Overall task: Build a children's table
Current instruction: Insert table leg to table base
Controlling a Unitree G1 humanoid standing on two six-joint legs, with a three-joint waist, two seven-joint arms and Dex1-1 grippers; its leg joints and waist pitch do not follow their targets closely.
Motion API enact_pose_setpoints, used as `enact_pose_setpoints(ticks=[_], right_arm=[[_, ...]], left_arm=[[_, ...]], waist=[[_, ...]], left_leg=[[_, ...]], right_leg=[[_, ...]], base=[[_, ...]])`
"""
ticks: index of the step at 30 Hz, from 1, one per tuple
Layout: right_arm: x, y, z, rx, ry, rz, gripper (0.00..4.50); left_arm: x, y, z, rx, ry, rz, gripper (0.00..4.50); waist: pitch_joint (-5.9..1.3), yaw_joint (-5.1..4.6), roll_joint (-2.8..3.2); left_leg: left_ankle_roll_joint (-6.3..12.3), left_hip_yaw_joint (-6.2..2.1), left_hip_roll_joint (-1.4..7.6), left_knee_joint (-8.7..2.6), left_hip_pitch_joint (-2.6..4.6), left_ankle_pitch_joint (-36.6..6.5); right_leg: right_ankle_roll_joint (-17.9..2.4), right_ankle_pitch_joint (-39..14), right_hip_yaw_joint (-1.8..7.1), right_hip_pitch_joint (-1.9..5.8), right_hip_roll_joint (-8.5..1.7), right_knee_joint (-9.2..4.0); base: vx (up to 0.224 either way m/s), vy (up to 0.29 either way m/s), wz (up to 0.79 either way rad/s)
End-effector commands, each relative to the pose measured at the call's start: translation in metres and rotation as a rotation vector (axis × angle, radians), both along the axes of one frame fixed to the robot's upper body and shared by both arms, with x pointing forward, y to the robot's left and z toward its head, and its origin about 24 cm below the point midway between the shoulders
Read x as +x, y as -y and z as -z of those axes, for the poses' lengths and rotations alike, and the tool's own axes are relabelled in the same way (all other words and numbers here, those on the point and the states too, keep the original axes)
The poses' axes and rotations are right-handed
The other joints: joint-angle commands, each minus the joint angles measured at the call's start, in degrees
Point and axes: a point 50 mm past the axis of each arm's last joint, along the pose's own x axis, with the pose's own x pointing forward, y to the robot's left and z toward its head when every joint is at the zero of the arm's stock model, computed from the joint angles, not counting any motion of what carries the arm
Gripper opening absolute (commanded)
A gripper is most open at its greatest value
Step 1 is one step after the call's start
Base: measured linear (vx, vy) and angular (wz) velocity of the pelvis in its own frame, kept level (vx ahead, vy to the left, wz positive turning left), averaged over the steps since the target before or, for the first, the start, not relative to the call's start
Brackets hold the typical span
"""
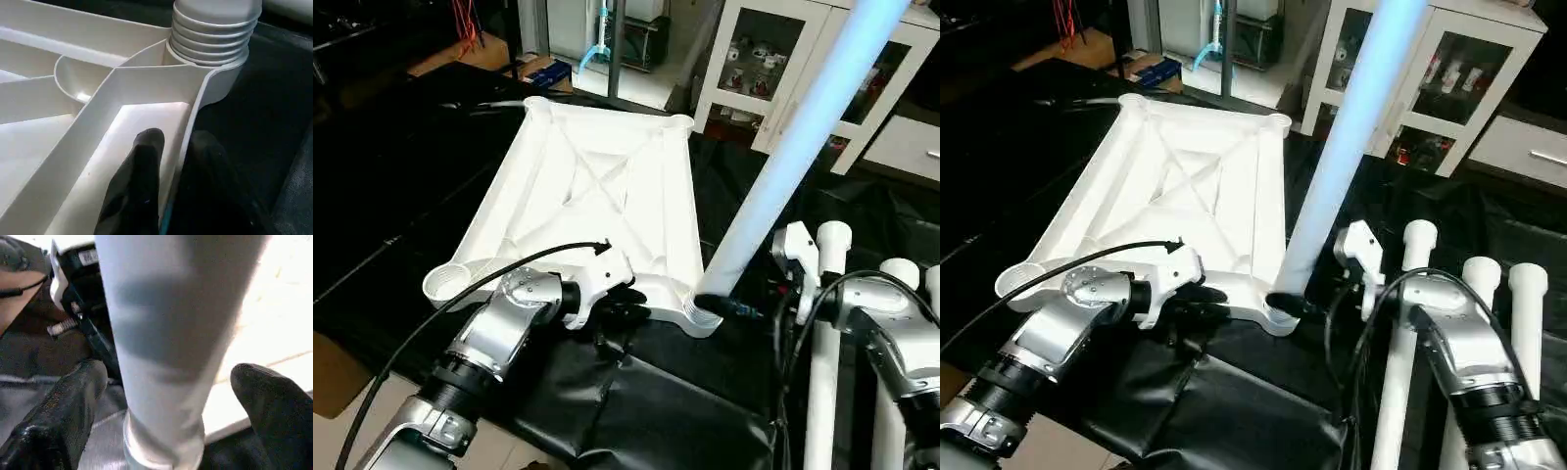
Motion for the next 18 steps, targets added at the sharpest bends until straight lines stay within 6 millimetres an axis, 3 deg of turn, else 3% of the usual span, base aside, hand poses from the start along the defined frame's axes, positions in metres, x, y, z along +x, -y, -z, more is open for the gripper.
enact_pose_setpoints(ticks=[1,18], right_arm=[[0.0006,0.0019,-0.0026,-0.027,0.015,-0.019,4.13],[0.0023,-0.0058,0.0012,-0.003,0.021,-0.031,2.57]], left_arm=[[0.0011,0.0063,-0.0149,-0.048,0.058,0.043,0.7],[0.0004,0.0011,-0.0148,-0.041,0.049,0.046,0.7]], waist=[[-3.76,-0.11,0.23],[-3.9,-0.08,0.55]], left_leg=[[4.97,-1.52,3.51,-3.98,0.8,-5.8],[5.01,-1.51,3.55,-3.9,0.96,-5.2]], right_leg=[[-13.7,-8.5,2.42,3.7,-4.51,-3.03],[-14.9,-5.9,2.39,3.76,-4.41,-2.69]], base=[[0.0,0.0,0.0],[0.0,0.0,0.0]])
